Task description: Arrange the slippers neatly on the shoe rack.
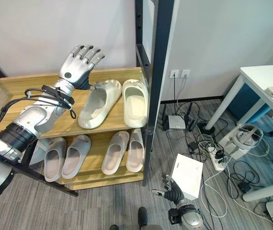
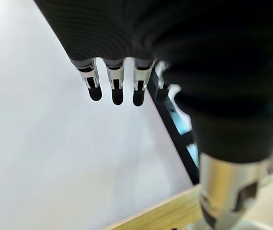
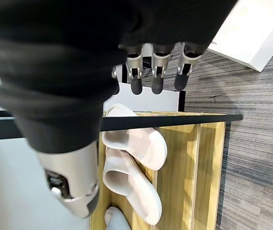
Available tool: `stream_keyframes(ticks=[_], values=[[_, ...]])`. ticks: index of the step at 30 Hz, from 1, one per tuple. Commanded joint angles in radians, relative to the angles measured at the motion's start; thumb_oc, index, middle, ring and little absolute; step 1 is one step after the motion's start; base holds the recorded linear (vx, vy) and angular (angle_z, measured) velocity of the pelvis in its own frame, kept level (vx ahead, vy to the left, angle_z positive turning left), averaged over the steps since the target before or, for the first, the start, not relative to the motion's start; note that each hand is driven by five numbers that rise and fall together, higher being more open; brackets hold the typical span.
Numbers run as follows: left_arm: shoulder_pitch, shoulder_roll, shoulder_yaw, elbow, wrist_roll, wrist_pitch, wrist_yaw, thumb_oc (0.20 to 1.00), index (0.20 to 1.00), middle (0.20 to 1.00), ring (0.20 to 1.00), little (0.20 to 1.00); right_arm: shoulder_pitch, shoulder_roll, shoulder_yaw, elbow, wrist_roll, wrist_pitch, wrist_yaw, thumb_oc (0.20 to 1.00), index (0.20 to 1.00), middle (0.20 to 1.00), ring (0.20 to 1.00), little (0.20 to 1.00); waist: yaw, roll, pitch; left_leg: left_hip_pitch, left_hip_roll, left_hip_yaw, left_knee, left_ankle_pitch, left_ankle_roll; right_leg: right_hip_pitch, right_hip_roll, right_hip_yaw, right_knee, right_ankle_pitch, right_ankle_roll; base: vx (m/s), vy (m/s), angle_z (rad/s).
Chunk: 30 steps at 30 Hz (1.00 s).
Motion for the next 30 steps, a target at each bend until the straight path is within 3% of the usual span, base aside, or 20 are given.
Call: stream_keyframes(ticks=[1, 7, 11, 12, 18, 24, 26, 30], values=[[-0.046, 0.022, 0.097, 0.039, 0.006, -0.012, -0.017, 1.000, 1.000, 1.000, 1.000, 1.000, 0.006, 0.000, -0.025, -0.038, -0.016, -0.016, 0.004, 1.000, 1.000, 1.000, 1.000, 1.000, -0.010, 0.028, 0.012, 0.038, 0.020, -0.046, 0.000, -0.135, -0.002, 0.146, -0.040, -0.011, 0.001, -0.208, 0.089, 0.00, 0.000, 0.00], [0.121, -0.003, 0.243, -0.085, -0.131, -0.062, -0.033, 1.000, 1.000, 1.000, 1.000, 1.000, -0.003, 0.020, -0.032, -0.022, -0.034, 0.000, 0.000, 1.000, 1.000, 1.000, 1.000, 1.000, 0.010, 0.026, 0.013, 0.037, 0.017, -0.062, 0.000, -0.129, -0.001, 0.154, -0.042, -0.031, 0.001, -0.209, 0.083, 0.00, -0.001, 0.01], [0.294, -0.104, 0.374, -0.127, -0.489, -0.137, -0.083, 1.000, 1.000, 1.000, 1.000, 1.000, -0.004, 0.037, -0.045, -0.018, -0.053, 0.026, 0.002, 1.000, 1.000, 1.000, 1.000, 1.000, 0.022, 0.026, 0.011, 0.037, 0.014, -0.070, 0.000, -0.125, 0.001, 0.157, -0.044, -0.040, 0.001, -0.210, 0.079, -0.01, 0.004, 0.16], [0.347, -0.140, 0.402, -0.135, -0.645, -0.162, -0.101, 1.000, 1.000, 1.000, 1.000, 1.000, -0.007, 0.047, -0.047, -0.016, -0.060, 0.038, 0.005, 1.000, 1.000, 1.000, 1.000, 1.000, 0.028, 0.028, 0.010, 0.037, 0.014, -0.072, 0.000, -0.123, 0.003, 0.159, -0.044, -0.042, 0.001, -0.210, 0.078, 0.00, 0.012, 0.09], [0.458, -0.181, 0.410, -0.173, -1.113, -0.220, -0.202, 1.000, 1.000, 1.000, 1.000, 1.000, -0.006, 0.039, -0.051, -0.036, -0.061, 0.059, 0.014, 1.000, 1.000, 1.000, 1.000, 1.000, 0.033, 0.032, 0.008, 0.034, 0.012, -0.074, 0.000, -0.118, 0.004, 0.158, -0.045, -0.048, 0.001, -0.208, 0.077, 0.00, 0.008, 0.06], [0.541, -0.194, 0.345, -0.236, -1.616, -0.182, -0.295, 1.000, 1.000, 1.000, 1.000, 1.000, 0.003, 0.006, -0.024, -0.058, -0.062, 0.084, 0.030, 1.000, 1.000, 1.000, 1.000, 1.000, 0.025, 0.035, 0.004, 0.027, 0.015, -0.069, 0.000, -0.114, 0.003, 0.152, -0.045, -0.046, 0.001, -0.205, 0.079, 0.00, 0.000, 0.00], [0.521, -0.247, 0.323, -0.246, -1.738, -0.179, -0.279, 1.000, 1.000, 1.000, 1.000, 1.000, 0.006, 0.006, -0.005, -0.055, -0.058, 0.088, 0.030, 1.000, 1.000, 1.000, 1.000, 1.000, 0.017, 0.035, 0.000, 0.026, 0.016, -0.066, 0.000, -0.114, 0.003, 0.149, -0.045, -0.045, 0.001, -0.207, 0.078, 0.00, 0.000, 0.00], [0.452, -0.366, 0.298, -0.215, -1.766, -0.193, -0.229, 1.000, 1.000, 1.000, 1.000, 1.000, -0.004, 0.018, 0.011, -0.038, -0.052, 0.090, 0.018, 1.000, 1.000, 1.000, 1.000, 1.000, 0.004, 0.037, -0.005, 0.024, 0.015, -0.060, 0.000, -0.116, 0.003, 0.146, -0.045, -0.041, 0.001, -0.208, 0.078, 0.00, 0.000, -0.02]])
